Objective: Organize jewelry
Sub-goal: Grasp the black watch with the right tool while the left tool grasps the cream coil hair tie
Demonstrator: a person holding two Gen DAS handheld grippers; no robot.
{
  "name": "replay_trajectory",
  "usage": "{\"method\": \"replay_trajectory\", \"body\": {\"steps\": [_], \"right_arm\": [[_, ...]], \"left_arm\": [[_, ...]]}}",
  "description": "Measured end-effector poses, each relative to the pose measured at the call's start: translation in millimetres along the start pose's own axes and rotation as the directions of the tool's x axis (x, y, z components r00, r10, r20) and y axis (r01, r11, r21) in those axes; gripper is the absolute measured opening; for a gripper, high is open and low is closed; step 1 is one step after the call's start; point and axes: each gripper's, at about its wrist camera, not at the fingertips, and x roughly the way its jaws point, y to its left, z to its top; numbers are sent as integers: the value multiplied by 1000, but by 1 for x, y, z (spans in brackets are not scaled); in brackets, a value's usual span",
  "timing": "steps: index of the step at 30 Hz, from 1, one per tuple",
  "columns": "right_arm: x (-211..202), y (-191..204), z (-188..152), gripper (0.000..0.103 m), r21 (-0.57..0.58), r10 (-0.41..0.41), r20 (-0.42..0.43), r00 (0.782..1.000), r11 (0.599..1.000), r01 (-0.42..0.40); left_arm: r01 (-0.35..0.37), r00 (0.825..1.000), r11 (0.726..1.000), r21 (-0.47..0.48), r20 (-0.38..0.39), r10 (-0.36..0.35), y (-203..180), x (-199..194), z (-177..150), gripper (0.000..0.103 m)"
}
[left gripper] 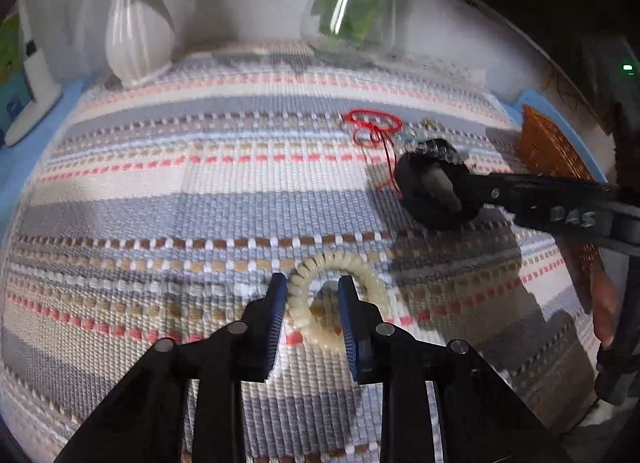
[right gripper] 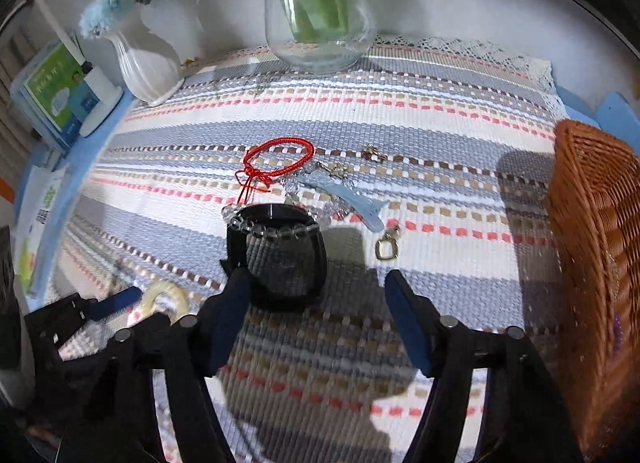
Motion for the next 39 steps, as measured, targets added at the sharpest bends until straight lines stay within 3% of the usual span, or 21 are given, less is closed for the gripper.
{"method": "replay_trajectory", "body": {"steps": [1,2,5,6,8,9,12,15,22,24,25,27,29,30,32,36,39], "right_arm": [[3,3,-1,48,-12,-26,10,1000,1000,26],[7,6,0,47,-26,-54,8,999,998,54],[19,13,-3,37,-56,-98,15,995,994,98],[20,16,-3,23,-63,-93,16,996,994,94],[20,20,-1,15,-83,-110,1,994,991,109],[19,21,-1,6,-93,-119,-2,993,989,118],[11,11,0,6,-43,-59,-49,997,997,56],[-1,2,-5,6,11,-18,-85,996,1000,19],[-30,-14,-19,8,-33,-96,-74,993,995,94],[-33,-33,-21,5,83,3,-116,993,997,7],[-28,-40,-25,3,113,5,-153,988,994,13],[-25,-35,-31,7,25,-88,-188,978,995,94],[-40,-42,-32,7,109,35,-168,985,994,-17],[-45,-43,-33,2,126,52,-149,987,992,-34],[-38,-37,-38,4,25,-83,-169,982,996,89],[-52,-53,-40,6,157,50,-152,987,987,-26],[-64,-55,-41,7,165,32,-124,992,986,-11]], "left_arm": [[-10,1000,1000,-6,8,10,1,-1,-1,18],[-22,1000,1000,-7,18,22,2,0,-2,12],[-8,999,999,-40,31,9,8,3,-4,10],[1,1000,998,-63,30,1,10,4,-4,10],[21,1000,993,-114,23,-18,16,5,-2,10],[43,999,988,-149,16,-41,19,6,-1,10],[92,996,973,-211,26,-89,28,-2,2,10],[94,995,973,-210,39,-88,28,-10,7,10],[97,994,971,-218,73,-83,27,-24,18,10],[100,994,972,-213,73,-86,24,-25,20,10],[100,994,973,-209,70,-87,23,-25,21,10],[98,994,975,-202,72,-85,20,-29,20,10],[107,993,972,-207,72,-94,18,-30,19,10],[107,993,972,-210,66,-95,17,-30,18,10],[108,993,972,-210,64,-97,16,-31,16,10],[125,990,971,-202,83,-111,9,-38,21,10],[137,989,971,-194,72,-125,2,-39,30,10]]}}
